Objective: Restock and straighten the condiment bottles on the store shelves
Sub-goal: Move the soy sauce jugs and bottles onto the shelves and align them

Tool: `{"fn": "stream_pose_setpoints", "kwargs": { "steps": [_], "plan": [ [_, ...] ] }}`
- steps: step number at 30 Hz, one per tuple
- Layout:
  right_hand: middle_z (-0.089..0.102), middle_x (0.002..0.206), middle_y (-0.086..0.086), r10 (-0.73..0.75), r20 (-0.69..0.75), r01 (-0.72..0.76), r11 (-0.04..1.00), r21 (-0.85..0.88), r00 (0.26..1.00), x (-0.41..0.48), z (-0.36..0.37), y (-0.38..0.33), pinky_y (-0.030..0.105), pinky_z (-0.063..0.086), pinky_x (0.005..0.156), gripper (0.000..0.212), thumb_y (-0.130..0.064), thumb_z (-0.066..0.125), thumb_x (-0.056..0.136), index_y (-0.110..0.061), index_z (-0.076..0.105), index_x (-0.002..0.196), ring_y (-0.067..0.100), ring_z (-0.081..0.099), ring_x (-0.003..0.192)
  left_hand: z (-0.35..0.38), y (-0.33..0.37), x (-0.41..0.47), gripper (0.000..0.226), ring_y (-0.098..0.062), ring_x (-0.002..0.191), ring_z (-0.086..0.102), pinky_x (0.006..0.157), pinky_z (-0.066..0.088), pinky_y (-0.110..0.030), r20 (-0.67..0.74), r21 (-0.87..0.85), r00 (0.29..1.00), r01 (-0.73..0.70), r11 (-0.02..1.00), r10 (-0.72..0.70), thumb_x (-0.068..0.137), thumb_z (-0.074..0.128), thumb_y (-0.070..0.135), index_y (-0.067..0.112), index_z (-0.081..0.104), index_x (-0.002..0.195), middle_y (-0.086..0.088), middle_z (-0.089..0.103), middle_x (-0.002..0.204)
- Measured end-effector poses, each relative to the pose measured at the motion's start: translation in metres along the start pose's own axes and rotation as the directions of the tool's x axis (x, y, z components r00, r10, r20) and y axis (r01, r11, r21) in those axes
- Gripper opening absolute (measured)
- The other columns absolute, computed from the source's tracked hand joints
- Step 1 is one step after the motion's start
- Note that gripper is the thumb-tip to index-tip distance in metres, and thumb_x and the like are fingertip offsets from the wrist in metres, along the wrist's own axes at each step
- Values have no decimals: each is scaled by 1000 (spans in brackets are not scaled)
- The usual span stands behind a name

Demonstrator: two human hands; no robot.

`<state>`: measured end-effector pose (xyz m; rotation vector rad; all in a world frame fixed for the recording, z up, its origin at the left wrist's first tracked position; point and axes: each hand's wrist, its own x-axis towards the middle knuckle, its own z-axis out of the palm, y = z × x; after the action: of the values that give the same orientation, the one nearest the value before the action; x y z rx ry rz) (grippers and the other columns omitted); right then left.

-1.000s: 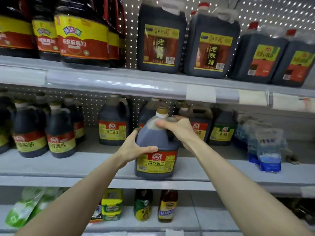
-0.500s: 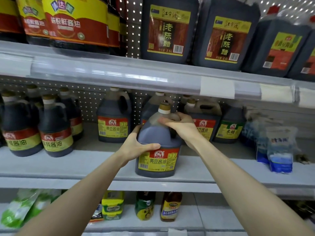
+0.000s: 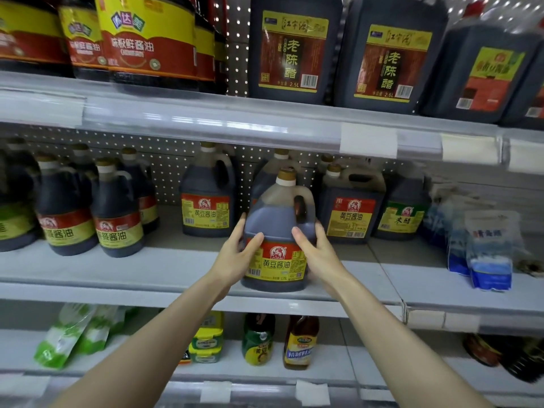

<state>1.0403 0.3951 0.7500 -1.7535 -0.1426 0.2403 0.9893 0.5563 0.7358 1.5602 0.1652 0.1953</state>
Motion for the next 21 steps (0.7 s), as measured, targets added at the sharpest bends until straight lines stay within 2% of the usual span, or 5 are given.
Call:
{"fn": "stream_pose_setpoints", "kwargs": {
  "steps": [3,6,11,17,21],
  "plan": [
    [44,147,0,40,16,-41,994,98,999,-5,2,9,52,52,91,77,-51,57,91,-45,8,150,24,55,119,2,-1,-5,64,1,94,56,75,51,-31,-21,-29,1000,13,999,-14,99,48,33,39,13,152,8,52,128],
    [42,148,3,19,-7,-19,993,112,1000,-7,1,11,35,54,67,73,-42,54,95,-39,9,153,21,54,115,4,-3,-6,62,0,94,57,69,53,-32,-47,-74,999,7,997,-11,99,47,32,40,15,151,11,55,120],
    [41,149,3,-14,-52,20,994,107,999,0,0,16,43,53,83,71,-38,55,95,-36,14,153,23,50,126,7,-6,-3,59,0,92,59,62,54,-28,-79,-92,997,-23,995,16,100,47,26,35,20,151,17,58,113],
    [45,146,3,-28,-66,32,998,59,997,14,2,16,37,55,71,66,-40,54,95,-35,20,151,23,53,123,8,-5,10,55,-1,90,60,59,52,-22,-102,-71,994,-39,997,32,100,47,24,30,25,151,9,58,120],
    [50,139,2,-45,-81,50,997,60,996,21,1,15,29,53,59,62,-36,53,97,-36,22,150,17,57,108,8,-8,18,54,-5,93,62,60,54,-22,-111,-52,993,-36,998,30,100,48,26,32,28,149,5,60,119]
  ]
}}
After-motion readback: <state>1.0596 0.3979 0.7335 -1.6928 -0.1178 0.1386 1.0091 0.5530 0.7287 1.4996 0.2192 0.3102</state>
